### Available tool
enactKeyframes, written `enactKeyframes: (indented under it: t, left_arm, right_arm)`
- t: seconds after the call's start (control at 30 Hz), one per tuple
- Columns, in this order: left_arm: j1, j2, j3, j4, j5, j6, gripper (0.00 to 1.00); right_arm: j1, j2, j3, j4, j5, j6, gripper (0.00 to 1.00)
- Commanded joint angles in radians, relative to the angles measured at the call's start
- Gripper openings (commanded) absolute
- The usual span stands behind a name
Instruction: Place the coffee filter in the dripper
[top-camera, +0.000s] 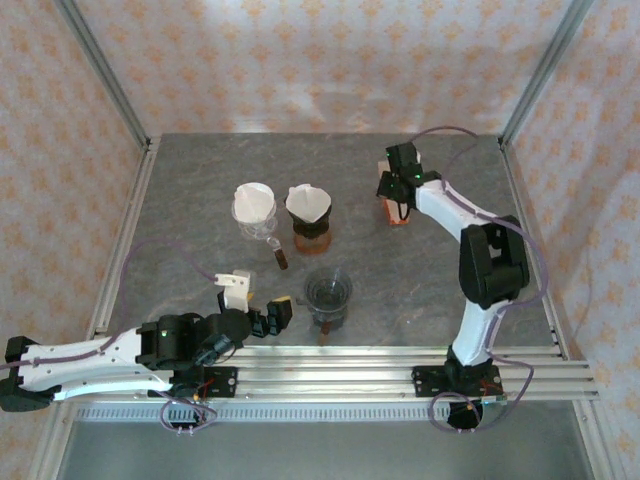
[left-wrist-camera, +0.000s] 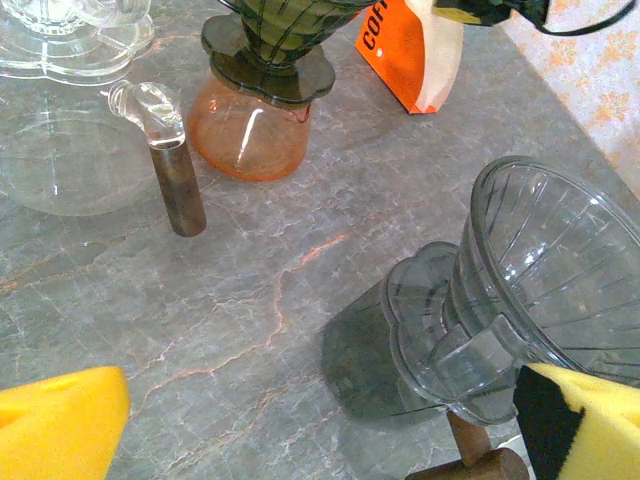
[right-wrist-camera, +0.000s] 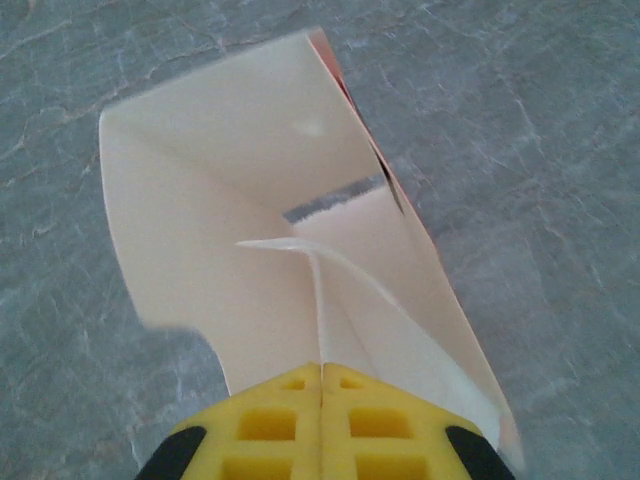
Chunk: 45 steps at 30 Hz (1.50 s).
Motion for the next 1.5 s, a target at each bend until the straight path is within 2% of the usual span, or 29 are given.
enactKeyframes:
  t: [0.0,0.17,0.33,0.43,0.57,0.73,0.83,0.97,1.07,1.47]
  left_arm:
    - [0.012,-0.004,-0.001,0.008,-0.031,-0.015,1.0]
    - [0.013,-0.017,0.001,0.007,-0.014,-0.03,1.0]
    - [0.014,-0.029,0.012,-0.019,-0.02,-0.057,1.0]
    - [0.013,-0.037,0.022,-0.023,-0.012,-0.057,1.0]
    - [0.013,-0.035,0.046,-0.056,-0.011,-0.058,1.0]
    - [0.014,-0.021,0.077,-0.105,-0.011,-0.059,1.0]
    - [0.014,-0.015,0.092,-0.146,-0.026,-0.075,1.0]
    - [0.013,-0.015,0.102,-0.187,-0.04,-0.092,1.0]
    - [0.014,-0.019,0.103,-0.194,-0.041,-0.097,1.0]
    - [0.014,-0.011,0.139,-0.19,-0.023,-0.061,1.0]
  right_arm:
    - [0.007,-0.123,-0.063,0.008,0.056,0.039,0.0]
    - [0.026,-0.281,-0.179,-0.002,0.079,0.064,0.0]
    - [0.073,-0.52,-0.293,-0.059,0.069,0.087,0.0]
    - [0.144,-0.68,-0.334,-0.135,0.054,0.097,0.0]
    - [0.255,-0.857,-0.345,-0.269,-0.037,0.12,0.0]
    - [0.424,-0.962,-0.276,-0.448,-0.126,0.15,0.0]
    - [0.543,-0.974,-0.236,-0.514,-0.139,0.187,0.0]
    - [0.71,-0.958,-0.201,-0.568,-0.065,0.225,0.0]
    - [0.785,-0.924,-0.173,-0.598,-0.02,0.248,0.0]
    - [0.821,-0.64,0.072,-0.773,0.007,0.205,0.0]
